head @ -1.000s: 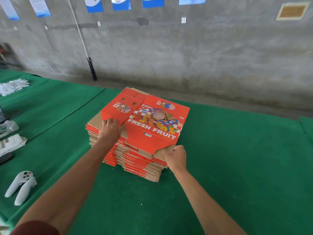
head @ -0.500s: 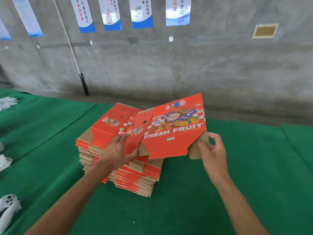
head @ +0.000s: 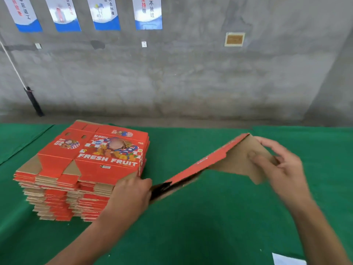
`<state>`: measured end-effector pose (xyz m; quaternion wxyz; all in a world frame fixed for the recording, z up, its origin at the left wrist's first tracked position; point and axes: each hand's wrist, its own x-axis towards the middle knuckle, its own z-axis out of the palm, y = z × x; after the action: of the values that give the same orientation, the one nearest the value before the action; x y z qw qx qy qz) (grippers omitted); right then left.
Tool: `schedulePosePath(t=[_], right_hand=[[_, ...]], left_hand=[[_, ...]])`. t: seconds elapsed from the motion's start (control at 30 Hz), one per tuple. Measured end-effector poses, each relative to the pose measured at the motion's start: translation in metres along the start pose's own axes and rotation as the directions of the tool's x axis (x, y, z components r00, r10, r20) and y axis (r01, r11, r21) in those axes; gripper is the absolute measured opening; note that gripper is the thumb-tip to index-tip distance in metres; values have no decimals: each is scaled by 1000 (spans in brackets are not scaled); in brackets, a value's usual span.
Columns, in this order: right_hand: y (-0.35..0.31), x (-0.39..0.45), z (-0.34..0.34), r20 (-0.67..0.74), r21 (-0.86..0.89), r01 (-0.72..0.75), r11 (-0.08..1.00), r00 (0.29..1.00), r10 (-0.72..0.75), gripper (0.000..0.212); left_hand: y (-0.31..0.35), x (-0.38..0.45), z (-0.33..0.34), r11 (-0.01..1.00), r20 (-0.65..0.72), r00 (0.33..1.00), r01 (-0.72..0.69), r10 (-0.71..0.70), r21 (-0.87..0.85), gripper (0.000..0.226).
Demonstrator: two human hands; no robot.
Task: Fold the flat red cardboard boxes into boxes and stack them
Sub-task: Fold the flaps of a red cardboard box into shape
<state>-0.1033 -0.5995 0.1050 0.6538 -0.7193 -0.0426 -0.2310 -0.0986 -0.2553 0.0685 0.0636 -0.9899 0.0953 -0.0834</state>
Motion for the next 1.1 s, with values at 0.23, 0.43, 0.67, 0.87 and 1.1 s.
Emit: schedulePosePath(t=[0.23, 0.43, 0.67, 0.87, 1.1], right_hand=[[19, 18, -58, 182, -185, -169, 968, 962, 202, 37], [35, 41, -72, 332, -599, -251, 761, 786, 521, 27], [84, 63, -55, 216, -835, -121, 537, 826, 521, 32], [129, 34, -46, 273, -853, 78, 516, 909, 314, 32], [152, 24, -53, 217, -851, 74, 520, 951, 221, 29]], left_hand=[[8, 36, 20, 914, 9, 993, 111, -116, -391, 15], [1, 73, 25, 700, 144, 972, 232, -184, -675, 9], [14, 106, 38, 399, 408, 888, 461, -214, -793, 6], [17, 94, 90, 600, 295, 922, 387, -250, -700, 33], [18, 70, 113, 799, -277, 794, -588, 541, -127, 25]])
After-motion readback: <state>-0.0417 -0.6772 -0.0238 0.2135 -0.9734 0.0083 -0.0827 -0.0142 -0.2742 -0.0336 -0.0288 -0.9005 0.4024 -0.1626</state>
